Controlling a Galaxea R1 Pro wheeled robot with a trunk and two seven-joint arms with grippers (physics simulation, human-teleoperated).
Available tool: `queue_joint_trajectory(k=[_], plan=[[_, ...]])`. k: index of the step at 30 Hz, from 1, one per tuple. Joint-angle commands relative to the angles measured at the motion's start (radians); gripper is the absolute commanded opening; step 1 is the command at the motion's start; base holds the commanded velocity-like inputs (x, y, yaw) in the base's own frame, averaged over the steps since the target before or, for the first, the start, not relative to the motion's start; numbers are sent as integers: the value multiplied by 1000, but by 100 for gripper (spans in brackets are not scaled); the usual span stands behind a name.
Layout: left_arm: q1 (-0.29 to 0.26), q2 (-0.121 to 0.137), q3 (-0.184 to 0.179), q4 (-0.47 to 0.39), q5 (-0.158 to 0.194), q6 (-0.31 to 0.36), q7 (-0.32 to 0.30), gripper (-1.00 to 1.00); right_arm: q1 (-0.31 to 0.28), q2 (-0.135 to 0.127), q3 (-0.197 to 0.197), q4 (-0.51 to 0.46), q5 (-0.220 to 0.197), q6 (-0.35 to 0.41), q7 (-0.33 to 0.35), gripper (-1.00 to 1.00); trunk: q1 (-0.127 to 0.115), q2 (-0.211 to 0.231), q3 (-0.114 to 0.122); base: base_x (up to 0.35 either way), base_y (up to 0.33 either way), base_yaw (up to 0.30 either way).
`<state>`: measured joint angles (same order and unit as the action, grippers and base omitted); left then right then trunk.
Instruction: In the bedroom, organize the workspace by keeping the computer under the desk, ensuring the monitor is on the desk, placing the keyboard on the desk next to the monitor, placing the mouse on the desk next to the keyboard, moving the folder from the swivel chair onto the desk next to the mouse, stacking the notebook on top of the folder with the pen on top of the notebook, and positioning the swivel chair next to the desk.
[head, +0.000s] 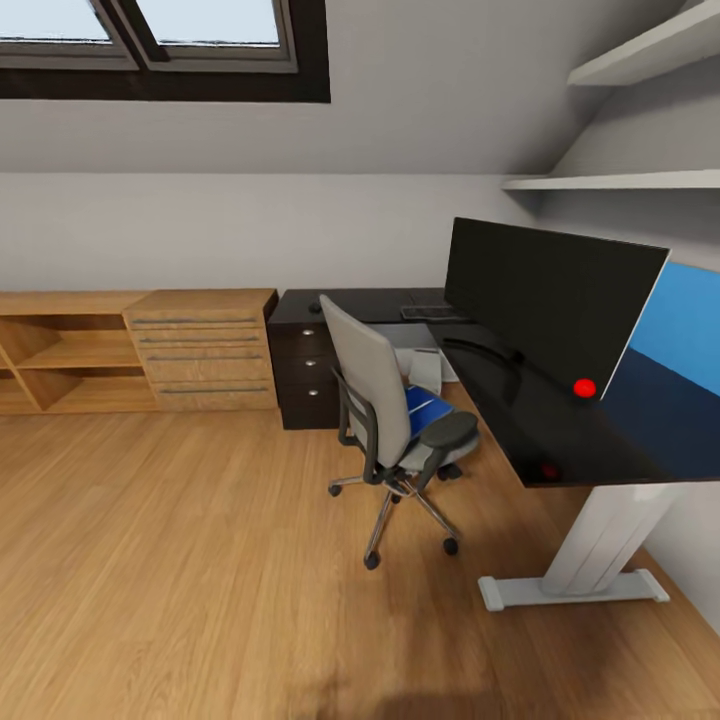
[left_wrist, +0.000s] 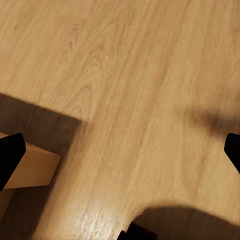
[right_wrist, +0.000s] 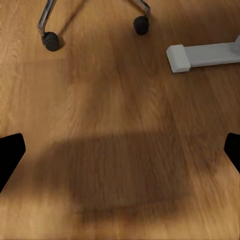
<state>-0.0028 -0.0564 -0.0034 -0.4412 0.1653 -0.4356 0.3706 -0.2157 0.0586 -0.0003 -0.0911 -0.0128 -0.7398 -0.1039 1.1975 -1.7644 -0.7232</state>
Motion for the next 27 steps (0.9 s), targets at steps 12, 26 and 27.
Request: queue_joint_trajectory(k=[12,26,27], plan=[[-145,-80,-16,-852,11,962,0,100,-408,11,-2,-256,-8,397,-17,100,46,-85,-39,0,0,0],[-415,-88,-10,-888,195,1128,-1,100,-683,12,-8,-141,-13,608,-105,100,100,-183,-82,0,0,0],[-404,-87,-11,-894,196,1125,-2,100,-684,12,-8,-141,-14,607,-106,100,104,-190,-86,0,0,0]])
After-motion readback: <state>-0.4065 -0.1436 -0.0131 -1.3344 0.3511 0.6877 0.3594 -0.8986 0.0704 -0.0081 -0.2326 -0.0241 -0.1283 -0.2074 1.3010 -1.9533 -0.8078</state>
